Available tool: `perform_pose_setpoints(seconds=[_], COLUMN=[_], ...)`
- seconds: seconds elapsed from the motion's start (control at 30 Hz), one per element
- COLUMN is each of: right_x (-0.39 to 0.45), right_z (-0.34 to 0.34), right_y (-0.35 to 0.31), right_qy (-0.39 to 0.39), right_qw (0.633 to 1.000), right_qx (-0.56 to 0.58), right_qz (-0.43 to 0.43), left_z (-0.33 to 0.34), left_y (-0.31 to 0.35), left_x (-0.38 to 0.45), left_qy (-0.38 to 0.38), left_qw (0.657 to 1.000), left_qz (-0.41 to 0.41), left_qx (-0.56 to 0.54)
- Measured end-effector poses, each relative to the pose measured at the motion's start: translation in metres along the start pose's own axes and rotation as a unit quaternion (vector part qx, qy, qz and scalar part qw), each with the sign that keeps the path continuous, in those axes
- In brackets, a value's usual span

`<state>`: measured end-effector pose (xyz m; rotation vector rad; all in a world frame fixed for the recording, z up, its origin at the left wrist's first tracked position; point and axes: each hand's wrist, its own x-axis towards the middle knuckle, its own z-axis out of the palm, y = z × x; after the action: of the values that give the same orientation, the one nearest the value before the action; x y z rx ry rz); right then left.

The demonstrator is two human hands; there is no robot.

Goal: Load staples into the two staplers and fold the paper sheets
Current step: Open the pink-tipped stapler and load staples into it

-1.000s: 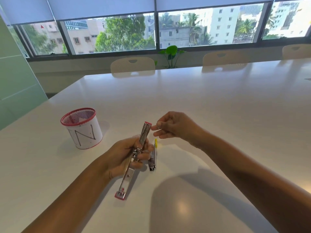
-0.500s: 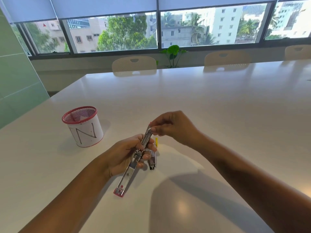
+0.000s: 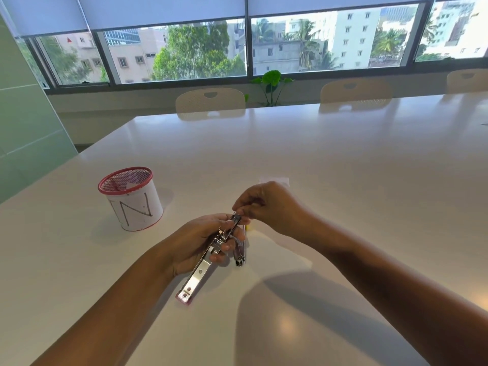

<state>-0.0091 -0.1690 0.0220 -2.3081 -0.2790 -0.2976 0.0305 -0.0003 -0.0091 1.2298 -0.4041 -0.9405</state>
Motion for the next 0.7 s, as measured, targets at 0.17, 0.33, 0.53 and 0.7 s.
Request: perform_pose_setpoints(seconds=[0.17, 0.33, 0.53, 0.7], right_x=[0.0008, -0.0008, 0.0040, 0.0041], right_z=[0.0004, 0.0026, 0.0026, 0.0048], right_y=[-0.0009, -0.0020, 0.0039, 0.0044], right_qy=[-0.021, -0.038, 0.005, -0.008], right_qw=[0.999, 0.998, 1.000, 1.000], right_qx=[-0.034, -0.044, 0.005, -0.014], right_qz=[-0.005, -0.009, 0.017, 0.022], left_z=[0.0048, 0.0018, 0.0057, 0.0077], left_y=[0.0018, 0.0012, 0.0025, 0.0019], left_x=[-0.0007, -0.0002, 0.0000, -0.0002], left_qy=[0.021, 0.028, 0.028, 0.025], left_qw=[1.000, 0.999, 0.999, 0.999], left_qz=[-0.010, -0.010, -0.010, -0.011], left_qx=[0.014, 0.025, 0.025, 0.046])
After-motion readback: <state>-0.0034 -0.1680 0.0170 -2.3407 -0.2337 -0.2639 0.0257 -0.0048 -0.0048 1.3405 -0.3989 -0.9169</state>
